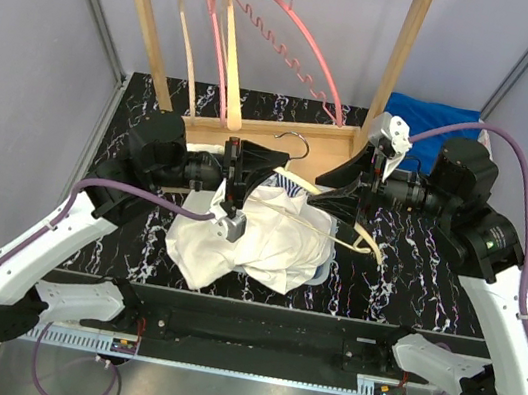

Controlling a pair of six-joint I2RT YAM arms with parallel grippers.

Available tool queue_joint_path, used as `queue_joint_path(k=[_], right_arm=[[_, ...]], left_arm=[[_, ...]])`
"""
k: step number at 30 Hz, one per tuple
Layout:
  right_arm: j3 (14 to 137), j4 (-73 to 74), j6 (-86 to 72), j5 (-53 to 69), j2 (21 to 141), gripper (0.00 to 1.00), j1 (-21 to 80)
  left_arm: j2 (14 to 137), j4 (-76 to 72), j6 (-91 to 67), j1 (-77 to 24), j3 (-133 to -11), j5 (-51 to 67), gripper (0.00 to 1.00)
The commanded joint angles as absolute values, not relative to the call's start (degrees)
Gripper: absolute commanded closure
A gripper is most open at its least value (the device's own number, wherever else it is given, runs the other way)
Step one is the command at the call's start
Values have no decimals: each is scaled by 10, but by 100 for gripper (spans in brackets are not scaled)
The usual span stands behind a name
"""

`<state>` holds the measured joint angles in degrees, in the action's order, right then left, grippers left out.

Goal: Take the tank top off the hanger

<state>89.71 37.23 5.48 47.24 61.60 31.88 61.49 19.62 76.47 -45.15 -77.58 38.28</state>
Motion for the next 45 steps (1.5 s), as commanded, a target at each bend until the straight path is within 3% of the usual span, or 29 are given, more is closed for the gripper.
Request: queue_joint_path(k=[1, 11, 13, 14, 17, 19, 23, 24, 25, 27, 28, 36, 45], right_arm=[[898, 369, 47, 458, 607, 48, 319], [895, 409, 61, 422, 608, 47, 319], [894, 410, 62, 412, 605, 50, 319], [894, 409, 63, 410, 604, 53, 319], [896, 408, 66, 406, 603, 84, 318], [896, 407, 67, 401, 600, 97, 319], [900, 408, 70, 412, 593, 100, 319], [901, 410, 70, 412, 590, 100, 319], [901, 411, 70, 410, 587, 100, 319], [898, 412, 70, 396, 575, 100, 319], [897, 413, 71, 390, 570, 100, 319], [886, 433, 86, 339, 538, 100, 319], [899, 443, 109, 274, 533, 100, 319]], left_arm=[[599, 142, 764, -458, -802, 370, 100], [612, 141, 769, -457, -808, 340, 100], [620, 139, 766, -457, -811, 334, 100], [622, 138, 759, -457, -817, 329, 100], [627, 134, 757, -457, -819, 330, 100], [624, 132, 758, -457, -817, 332, 100], [620, 127, 766, -458, -802, 325, 100], [615, 122, 766, -457, -797, 323, 88], [612, 117, 764, -458, -792, 321, 68], [600, 101, 765, -459, -775, 312, 8], [595, 96, 758, -461, -773, 308, 1], [504, 56, 633, -473, -753, 260, 1], [412, 180, 288, -472, -717, 142, 1]])
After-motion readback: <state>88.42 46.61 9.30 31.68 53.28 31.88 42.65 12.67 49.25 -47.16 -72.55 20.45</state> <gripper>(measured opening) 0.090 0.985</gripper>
